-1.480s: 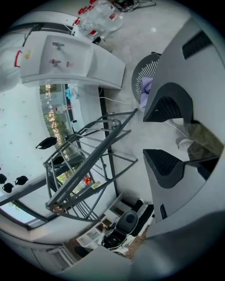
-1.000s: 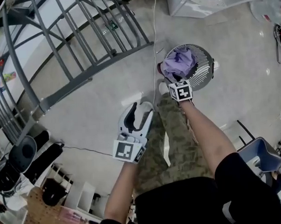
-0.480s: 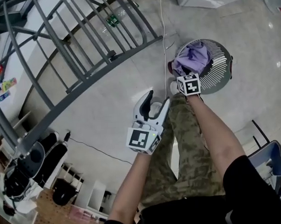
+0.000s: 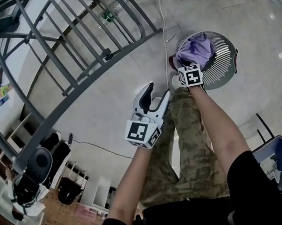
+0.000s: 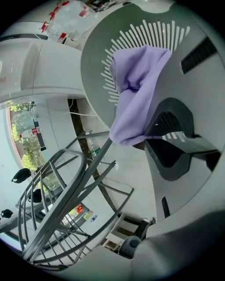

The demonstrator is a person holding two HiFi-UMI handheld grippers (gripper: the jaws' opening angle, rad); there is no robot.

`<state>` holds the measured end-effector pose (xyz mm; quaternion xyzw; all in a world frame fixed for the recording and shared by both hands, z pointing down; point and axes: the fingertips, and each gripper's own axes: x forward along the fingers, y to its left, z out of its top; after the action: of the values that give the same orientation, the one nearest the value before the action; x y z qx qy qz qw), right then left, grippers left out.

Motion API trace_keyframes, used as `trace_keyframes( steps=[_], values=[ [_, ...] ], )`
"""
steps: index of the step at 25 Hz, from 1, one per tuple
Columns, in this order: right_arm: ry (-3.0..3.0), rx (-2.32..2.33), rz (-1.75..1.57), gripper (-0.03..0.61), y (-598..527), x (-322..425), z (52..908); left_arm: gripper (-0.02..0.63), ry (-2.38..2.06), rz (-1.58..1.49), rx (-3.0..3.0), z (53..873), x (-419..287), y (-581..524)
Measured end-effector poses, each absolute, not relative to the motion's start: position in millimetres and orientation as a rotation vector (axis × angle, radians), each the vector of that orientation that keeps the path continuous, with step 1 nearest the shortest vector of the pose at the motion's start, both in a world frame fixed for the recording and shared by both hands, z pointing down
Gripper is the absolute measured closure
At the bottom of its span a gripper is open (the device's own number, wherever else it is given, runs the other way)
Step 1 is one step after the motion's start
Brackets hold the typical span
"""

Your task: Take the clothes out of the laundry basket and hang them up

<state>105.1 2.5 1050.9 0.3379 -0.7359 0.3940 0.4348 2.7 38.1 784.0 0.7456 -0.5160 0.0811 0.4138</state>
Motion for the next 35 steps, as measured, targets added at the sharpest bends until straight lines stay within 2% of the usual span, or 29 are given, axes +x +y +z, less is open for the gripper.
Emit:
trace_keyframes(
  steps=[1,7,17,27,35],
  values=[
    [-1.835,0.841,0.972,0.560,1.2,106.3,1048.6,0.388,-1.296,0.211,1.874,783.8,0.9,39.6],
    [-1.891,0.855,0.948,0.561,-1.6,122.7,1004.6,0.387,-1.258,0.254,1.895,771.4,0.2,37.8],
    [-2.059,0.935,0.965,0.565,-34.2,177.0,846.6,0.388,-1.221,0.285,2.013,698.3,7.9,36.0],
    [-2.213,1.057,0.965,0.566,-45.3,207.4,659.0,0.388,-1.157,0.330,2.126,619.2,30.5,41.5],
    [-2.376,1.122,1.152,0.566,-55.3,189.5,484.4,0.388,-0.983,0.374,2.257,542.3,89.9,65.1]
  ],
)
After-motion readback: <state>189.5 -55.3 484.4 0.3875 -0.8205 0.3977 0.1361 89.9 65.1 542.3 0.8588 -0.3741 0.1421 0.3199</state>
